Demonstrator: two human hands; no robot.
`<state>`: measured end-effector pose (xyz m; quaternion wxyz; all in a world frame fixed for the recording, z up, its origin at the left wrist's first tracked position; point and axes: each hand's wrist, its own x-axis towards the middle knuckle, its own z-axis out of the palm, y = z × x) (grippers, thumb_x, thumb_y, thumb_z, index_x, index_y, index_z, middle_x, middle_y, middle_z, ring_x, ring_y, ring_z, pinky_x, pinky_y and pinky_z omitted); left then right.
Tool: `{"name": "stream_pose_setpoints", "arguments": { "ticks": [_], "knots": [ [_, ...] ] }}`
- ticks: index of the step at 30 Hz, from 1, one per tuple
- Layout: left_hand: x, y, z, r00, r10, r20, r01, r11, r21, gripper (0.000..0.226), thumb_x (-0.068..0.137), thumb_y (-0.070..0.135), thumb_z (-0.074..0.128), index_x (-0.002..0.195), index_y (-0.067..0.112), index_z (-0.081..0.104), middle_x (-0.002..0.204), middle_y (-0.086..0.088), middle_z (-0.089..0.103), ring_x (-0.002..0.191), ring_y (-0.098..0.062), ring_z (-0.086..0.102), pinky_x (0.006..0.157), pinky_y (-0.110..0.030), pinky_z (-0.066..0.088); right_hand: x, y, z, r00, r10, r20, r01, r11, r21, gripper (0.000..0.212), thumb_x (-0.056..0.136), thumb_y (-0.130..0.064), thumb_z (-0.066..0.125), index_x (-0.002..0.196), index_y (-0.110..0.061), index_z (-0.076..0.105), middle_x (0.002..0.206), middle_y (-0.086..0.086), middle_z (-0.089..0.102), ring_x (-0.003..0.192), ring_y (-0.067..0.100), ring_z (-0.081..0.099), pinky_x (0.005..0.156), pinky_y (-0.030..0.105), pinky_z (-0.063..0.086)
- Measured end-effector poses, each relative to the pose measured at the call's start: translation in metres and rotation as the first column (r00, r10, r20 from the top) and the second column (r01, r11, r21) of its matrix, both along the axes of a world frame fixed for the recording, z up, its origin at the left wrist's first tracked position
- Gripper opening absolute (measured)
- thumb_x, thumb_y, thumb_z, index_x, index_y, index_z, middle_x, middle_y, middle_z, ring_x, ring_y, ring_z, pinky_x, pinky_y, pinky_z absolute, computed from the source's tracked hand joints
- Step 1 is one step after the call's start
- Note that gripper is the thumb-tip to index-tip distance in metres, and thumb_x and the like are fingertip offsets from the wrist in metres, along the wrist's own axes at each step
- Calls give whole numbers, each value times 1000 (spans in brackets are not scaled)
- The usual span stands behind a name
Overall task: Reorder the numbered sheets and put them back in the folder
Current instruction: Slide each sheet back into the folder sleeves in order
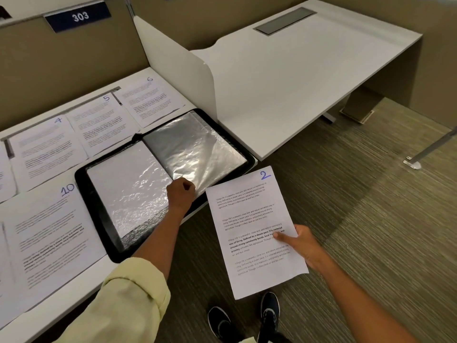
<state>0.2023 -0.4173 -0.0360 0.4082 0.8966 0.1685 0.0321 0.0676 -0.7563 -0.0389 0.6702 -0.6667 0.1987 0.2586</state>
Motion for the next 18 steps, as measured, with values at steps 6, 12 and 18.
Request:
{"name": "stream_pose_setpoints", "arguments": {
  "ticks": [6,12,18],
  "knots": [
    [3,1,2,997,73,-32,-75,992,-103,13,73,12,84,69,8,72,71,-3,69,70,-25,68,75,-41,57,-4,0,0,1000,-7,-2,7,1000,-4,45,77,-21,85,114,-3,69,109,12,76,100,32,73,91,58,56],
    [2,5,-1,990,127,-56,-137,963,-233,28,73,26,86,65,9,66,68,-9,68,66,-33,67,70,-51,58,-4,1,3,1000,-9,8,9,1000,-15,43,78,-20,84,114,-2,69,108,11,76,99,31,73,90,56,57],
    [0,4,5,996,75,-49,-86,959,-272,11,85,21,75,76,16,71,78,-8,71,73,-30,67,77,-53,58,-4,4,6,1000,-8,16,9,1000,-6,42,79,-19,83,115,-2,68,108,11,76,99,31,74,90,55,57]
  ]
}}
